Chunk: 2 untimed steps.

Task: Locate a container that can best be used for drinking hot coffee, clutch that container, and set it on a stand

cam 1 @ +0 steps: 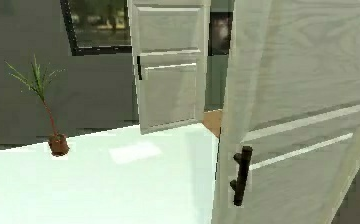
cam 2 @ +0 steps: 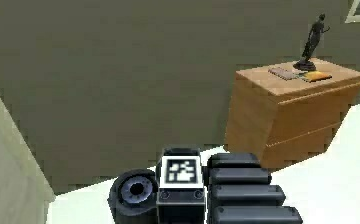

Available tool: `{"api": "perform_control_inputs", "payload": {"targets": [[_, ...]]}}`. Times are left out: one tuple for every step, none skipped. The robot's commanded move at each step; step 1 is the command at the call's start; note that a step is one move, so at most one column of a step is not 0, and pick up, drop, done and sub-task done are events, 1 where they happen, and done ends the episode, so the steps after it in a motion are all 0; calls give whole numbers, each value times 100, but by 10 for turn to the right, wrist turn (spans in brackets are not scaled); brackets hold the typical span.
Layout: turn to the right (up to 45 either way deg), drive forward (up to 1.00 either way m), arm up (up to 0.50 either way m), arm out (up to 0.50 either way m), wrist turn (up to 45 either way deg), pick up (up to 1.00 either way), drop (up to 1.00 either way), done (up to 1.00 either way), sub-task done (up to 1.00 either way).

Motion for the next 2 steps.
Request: {"api": "perform_control_inputs", "payload": {"targets": [[-300, 0, 0, 0, 0, 0, 0, 0, 0], [0, 80, 0, 0, 0, 0, 0, 0, 0]]}}
